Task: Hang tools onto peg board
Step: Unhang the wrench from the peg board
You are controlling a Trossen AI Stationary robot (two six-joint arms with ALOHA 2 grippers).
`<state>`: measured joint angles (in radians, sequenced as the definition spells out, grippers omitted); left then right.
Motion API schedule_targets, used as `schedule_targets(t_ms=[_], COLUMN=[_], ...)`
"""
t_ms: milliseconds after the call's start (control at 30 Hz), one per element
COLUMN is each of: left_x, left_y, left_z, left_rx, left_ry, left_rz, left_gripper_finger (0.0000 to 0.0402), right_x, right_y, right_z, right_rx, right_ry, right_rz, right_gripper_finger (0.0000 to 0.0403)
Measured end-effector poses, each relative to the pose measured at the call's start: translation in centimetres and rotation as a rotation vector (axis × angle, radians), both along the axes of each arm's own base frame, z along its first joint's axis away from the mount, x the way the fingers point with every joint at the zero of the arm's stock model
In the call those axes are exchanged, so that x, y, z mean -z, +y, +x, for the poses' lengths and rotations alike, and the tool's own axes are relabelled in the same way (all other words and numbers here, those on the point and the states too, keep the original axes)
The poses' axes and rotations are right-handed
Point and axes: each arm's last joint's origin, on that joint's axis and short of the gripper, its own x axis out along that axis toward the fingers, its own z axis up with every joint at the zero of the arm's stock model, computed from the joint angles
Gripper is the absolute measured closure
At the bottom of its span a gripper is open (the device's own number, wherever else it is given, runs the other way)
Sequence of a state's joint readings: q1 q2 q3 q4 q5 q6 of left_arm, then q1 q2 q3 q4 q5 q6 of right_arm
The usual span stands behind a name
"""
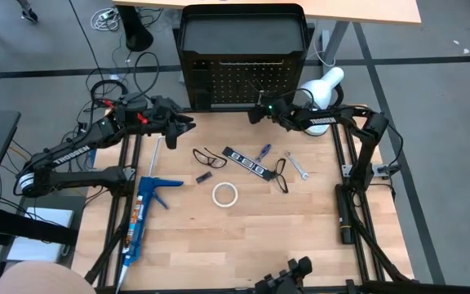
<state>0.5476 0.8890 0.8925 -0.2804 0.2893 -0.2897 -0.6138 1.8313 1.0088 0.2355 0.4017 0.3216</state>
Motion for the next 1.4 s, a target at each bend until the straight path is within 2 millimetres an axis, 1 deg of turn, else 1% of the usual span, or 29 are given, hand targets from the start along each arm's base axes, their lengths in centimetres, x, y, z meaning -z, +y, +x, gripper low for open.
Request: schedule_targets(t_ms=[133, 200, 300, 367, 400, 500, 667, 800, 1067, 1200, 1300, 1400], left_x=[0.0, 0.0, 0.0, 0.0, 0.1, 0.1, 0.3, 0.2, 0.2, 0.2, 0.2, 0.2], left_y=[0.0, 0.0, 0.0, 0.0, 0.0, -0.2, -0.2, -0.2, -0.2, -0.2, -0.2, -0.2], left_z=[0.0, 0.0, 0.0, 0.0, 0.0, -0.3, -0.4, -0.4, -0.4, -0.4, -0.4, -0.4], left_rx=[0.000, 0.000, 0.000, -0.001, -0.002, -0.004, -0.002, -0.002, -0.002, -0.002, -0.003, -0.002], left_ry=[0.000, 0.000, 0.001, 0.003, 0.006, 0.014, 0.033, 0.027, 0.027, 0.026, 0.026, 0.027], left_rz=[-0.001, -0.001, -0.002, -0.006, -0.013, -0.025, -0.029, -0.023, -0.026, -0.026, -0.026, -0.024], left_gripper_finger=[0.0245, 0.0245, 0.0245, 0.0245, 0.0245, 0.0245, 0.0245, 0.0245, 0.0245, 0.0245, 0.0245, 0.0245], right_x=[0.0, 0.1, 0.6, 0.8, 0.7, 0.8, 0.8, 0.8, 0.8, 0.8, 0.8, 0.8], right_y=[-0.2, -0.7, -1.8, -2.4, -2.7, -3.1, -3.2, -3.2, -3.3, -3.3, -3.3, -3.2], right_z=[0.0, 0.7, 2.2, 2.8, 3.0, 3.4, 3.5, 3.4, 3.4, 3.4, 3.4, 3.4], right_rx=[0.027, 0.023, 0.005, 0.045, 0.068, 0.095, 0.122, 0.148, 0.166, 0.162, 0.158, 0.153], right_ry=[-0.014, -0.007, 0.057, 0.109, 0.096, 0.080, 0.059, 0.046, 0.037, 0.035, 0.038, 0.041], right_rz=[0.000, -0.005, -0.002, 0.023, 0.033, 0.053, 0.049, 0.049, 0.049, 0.051, 0.051, 0.050], right_gripper_finger=[0.0146, 0.0143, 0.0143, 0.0146, 0.0146, 0.0146, 0.0153, 0.0189, 0.0294, 0.0341, 0.0360, 0.0360])
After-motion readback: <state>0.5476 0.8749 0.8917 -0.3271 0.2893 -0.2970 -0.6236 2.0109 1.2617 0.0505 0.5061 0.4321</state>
